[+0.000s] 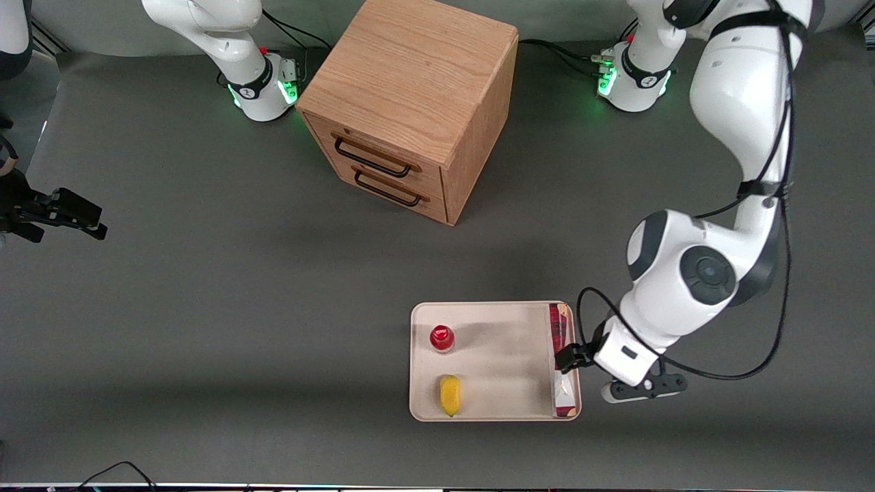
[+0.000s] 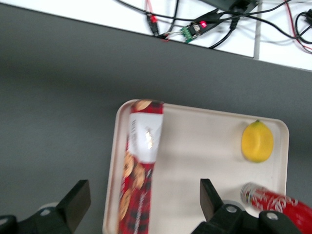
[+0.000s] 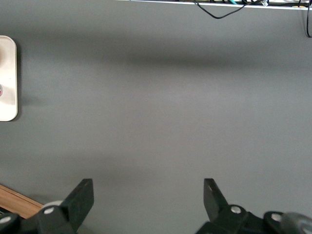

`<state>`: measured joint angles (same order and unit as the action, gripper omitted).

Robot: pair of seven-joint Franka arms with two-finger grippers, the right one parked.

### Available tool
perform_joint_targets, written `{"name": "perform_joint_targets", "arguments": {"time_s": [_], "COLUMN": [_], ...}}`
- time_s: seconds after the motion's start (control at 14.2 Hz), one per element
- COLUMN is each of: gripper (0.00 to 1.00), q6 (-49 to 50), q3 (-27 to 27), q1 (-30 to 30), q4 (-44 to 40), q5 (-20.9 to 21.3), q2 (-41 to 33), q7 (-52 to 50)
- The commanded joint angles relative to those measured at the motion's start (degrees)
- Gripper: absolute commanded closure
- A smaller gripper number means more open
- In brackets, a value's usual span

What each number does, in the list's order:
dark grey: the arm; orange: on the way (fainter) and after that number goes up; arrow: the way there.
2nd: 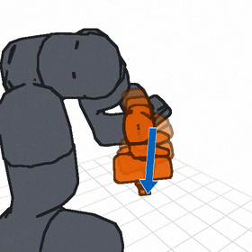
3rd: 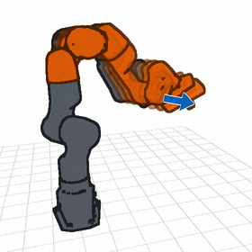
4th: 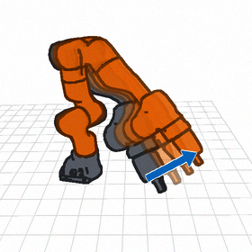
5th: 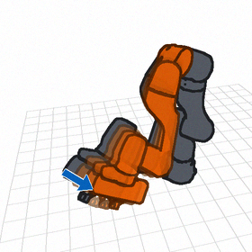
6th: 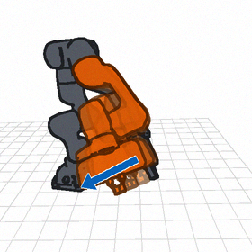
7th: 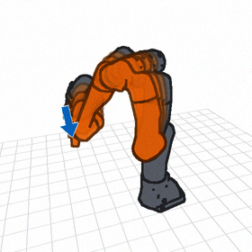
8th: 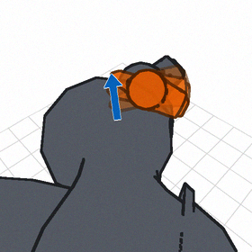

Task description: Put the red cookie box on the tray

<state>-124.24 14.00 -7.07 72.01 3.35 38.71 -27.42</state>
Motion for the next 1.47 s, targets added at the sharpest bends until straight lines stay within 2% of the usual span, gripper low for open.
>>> {"name": "perform_joint_targets", "arguments": {"time_s": [0.0, 0.35, 0.56, 0.84, 1.05, 1.26, 1.4], "gripper": [0.0, 0.0, 0.0, 0.0, 0.0, 0.0, 0.0], "q6": [8.53, 25.76, 31.76, 31.52, 30.2, 29.85, 30.02], "q3": [-0.02, -0.11, -0.46, -0.37, -0.29, -0.2, -0.2], "q1": [1.88, 8.56, 10.84, 15.24, 16.74, 17.01, 17.01], "q4": [5.68, 14.8, 19.2, 27.28, 33.43, 35.03, 35.12], "q5": [-0.97, -0.8, 0.08, -0.18, -1.93, -2.73, -4.83], "q2": [-9.41, -25.67, -32.97, -42.11, -49.58, -52.15, -53.03], "q7": [0.69, 14.92, 17.74, 22.76, 23.03, 23.03, 23.03]}}
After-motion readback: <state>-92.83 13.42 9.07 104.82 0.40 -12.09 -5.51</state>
